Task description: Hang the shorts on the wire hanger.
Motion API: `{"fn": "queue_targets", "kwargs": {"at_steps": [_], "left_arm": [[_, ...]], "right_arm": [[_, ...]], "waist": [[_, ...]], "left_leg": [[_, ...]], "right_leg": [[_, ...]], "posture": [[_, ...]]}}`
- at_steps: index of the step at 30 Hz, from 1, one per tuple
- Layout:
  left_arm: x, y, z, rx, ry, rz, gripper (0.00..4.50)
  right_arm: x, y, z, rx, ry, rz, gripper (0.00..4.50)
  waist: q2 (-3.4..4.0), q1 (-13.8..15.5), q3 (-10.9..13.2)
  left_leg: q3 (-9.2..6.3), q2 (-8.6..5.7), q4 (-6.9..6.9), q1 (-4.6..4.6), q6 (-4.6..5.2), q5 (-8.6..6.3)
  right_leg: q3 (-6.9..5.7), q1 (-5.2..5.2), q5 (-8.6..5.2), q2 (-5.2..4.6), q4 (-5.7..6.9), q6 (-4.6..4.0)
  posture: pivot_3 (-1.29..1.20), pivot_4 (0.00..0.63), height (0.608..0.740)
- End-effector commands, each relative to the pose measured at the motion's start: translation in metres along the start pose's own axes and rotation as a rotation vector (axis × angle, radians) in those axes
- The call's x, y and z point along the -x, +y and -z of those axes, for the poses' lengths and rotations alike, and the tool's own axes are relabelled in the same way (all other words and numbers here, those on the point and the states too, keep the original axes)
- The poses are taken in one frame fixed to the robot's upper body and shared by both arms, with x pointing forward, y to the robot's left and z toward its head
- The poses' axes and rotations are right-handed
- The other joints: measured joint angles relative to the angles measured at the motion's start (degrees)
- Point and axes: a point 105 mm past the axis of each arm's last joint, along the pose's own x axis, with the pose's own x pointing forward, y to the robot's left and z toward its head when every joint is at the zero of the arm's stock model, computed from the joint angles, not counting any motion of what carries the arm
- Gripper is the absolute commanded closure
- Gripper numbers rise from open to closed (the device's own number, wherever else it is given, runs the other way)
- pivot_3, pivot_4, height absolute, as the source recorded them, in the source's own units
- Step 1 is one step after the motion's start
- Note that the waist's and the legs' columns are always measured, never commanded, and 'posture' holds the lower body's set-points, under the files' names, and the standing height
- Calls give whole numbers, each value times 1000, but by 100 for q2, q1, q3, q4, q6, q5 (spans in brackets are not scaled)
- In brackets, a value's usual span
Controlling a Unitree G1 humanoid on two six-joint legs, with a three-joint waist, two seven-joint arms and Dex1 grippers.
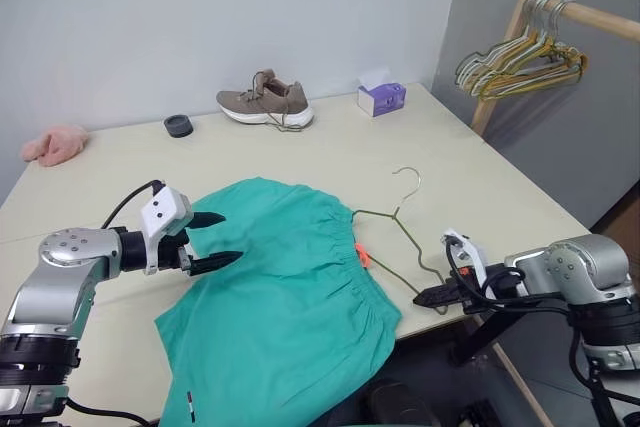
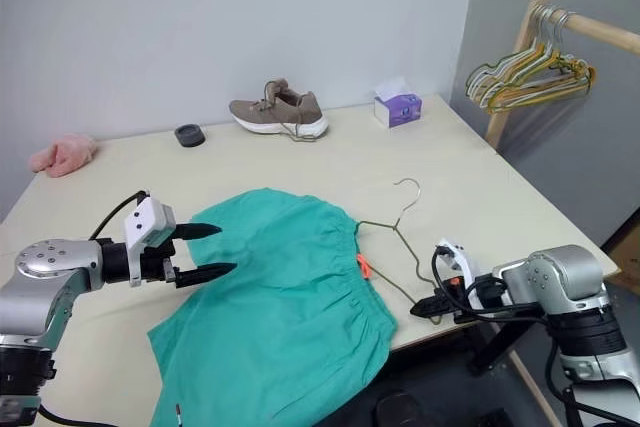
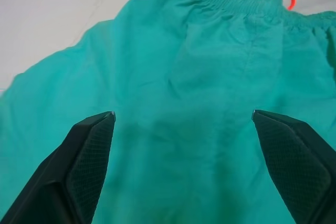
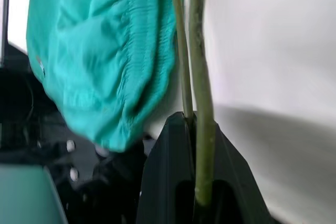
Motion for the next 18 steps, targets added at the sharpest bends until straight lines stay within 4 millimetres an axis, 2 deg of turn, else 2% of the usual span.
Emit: {"fn": "queue_targets", "kwargs": {"at_steps": [1,3,6,10,13,15,18], "left_arm": [[8,13,-16,-6,-75,-79,87],[10,19,-19,25,-102,-116,87],[15,35,-28,60,-155,-200,87],[20,48,-47,34,-214,-248,87],[18,40,-61,-33,-223,-191,87],[14,25,-68,-94,-200,-92,87],[9,9,-68,-185,-125,15,87]], "right_arm": [[10,19,-29,103,-98,-4,4500],[12,31,-37,204,-113,17,4500],[13,43,-47,464,-122,103,4500],[12,46,-65,782,-135,239,4500],[11,46,-70,944,-117,277,4500],[10,46,-74,1073,-95,306,4500],[7,48,-77,1217,-73,322,4500]], "waist": [[1,31,0],[3,62,1],[2,114,1],[-3,178,-2],[-3,188,-2],[-3,187,-2],[-1,182,-1]], "left_leg": [[1,0,0,0,0,0],[0,0,2,0,0,0],[-3,0,4,-3,0,0],[-4,0,4,-5,0,0],[0,0,5,-5,-1,0],[0,0,4,-6,-1,0],[0,0,3,-7,-2,-1]], "right_leg": [[1,-1,0,0,1,0],[0,-2,1,0,2,1],[-4,-4,1,0,1,1],[-6,-5,2,0,-4,3],[-4,-4,2,-2,-8,5],[-3,-6,2,-2,-8,5],[-3,-10,2,-2,-6,5]], "posture": [[-278,0,740],[-282,0,740],[-282,0,740],[-274,0,740],[-263,0,740],[-259,0,740],[-255,0,740]]}}
